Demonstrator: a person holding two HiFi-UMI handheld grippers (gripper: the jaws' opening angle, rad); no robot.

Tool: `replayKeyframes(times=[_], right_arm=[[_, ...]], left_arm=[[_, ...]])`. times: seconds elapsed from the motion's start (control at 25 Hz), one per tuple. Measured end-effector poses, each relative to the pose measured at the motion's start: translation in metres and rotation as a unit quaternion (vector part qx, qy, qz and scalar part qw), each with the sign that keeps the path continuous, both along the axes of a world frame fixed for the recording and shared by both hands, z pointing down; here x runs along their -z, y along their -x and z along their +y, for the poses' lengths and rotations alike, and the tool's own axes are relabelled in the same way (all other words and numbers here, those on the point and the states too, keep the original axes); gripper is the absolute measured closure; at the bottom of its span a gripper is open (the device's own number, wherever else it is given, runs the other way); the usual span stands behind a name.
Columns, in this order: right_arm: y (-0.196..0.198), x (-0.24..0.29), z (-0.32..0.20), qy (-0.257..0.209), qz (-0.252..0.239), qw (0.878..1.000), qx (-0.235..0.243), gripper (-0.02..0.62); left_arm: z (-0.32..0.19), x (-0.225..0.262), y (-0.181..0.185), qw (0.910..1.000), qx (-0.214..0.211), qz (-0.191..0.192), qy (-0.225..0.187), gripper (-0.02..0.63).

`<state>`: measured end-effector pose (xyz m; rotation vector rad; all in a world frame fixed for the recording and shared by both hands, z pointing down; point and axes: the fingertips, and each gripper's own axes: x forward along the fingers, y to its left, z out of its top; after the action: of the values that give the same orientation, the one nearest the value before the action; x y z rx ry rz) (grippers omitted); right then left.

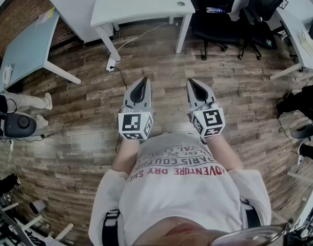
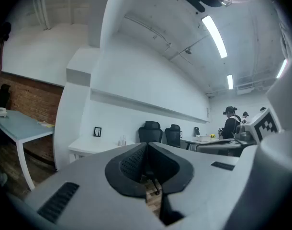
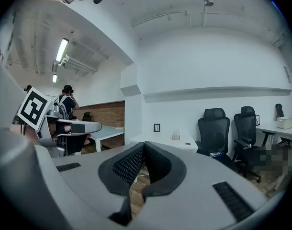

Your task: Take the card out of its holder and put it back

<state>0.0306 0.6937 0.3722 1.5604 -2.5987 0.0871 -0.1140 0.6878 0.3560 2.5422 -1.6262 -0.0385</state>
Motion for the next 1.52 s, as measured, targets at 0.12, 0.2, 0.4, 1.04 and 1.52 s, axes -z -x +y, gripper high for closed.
replayKeyframes(times=[0.12,0.2,0.4,1.04,1.52], right_arm=[[-0.001,-0.002,-0.002,0.001,-0.003,1.000,0.002,0.571],[-0.001,-0.004,-0.004,0.002,-0.006,1.000,0.000,0.571],[0.003,-0.004,-0.012,0.003,-0.010,1.000,-0.004,0.571],[-0.006,-0.033,-0.125,0.040,-0.024,0.999,0.017,0.570],[-0.048,-0.015,-0.315,0.034,-0.043,0.997,0.052,0.571]], left_arm=[[-0.002,-0.002,-0.003,1.0000,0.000,-0.001,0.000,0.578],[-0.004,-0.003,-0.003,1.0000,-0.002,-0.002,0.001,0.578],[-0.011,-0.004,-0.001,1.0000,-0.006,-0.004,0.003,0.578],[-0.099,-0.025,-0.002,0.9989,0.030,-0.024,0.026,0.578],[-0.272,-0.006,-0.041,0.9960,0.080,-0.029,0.029,0.578]])
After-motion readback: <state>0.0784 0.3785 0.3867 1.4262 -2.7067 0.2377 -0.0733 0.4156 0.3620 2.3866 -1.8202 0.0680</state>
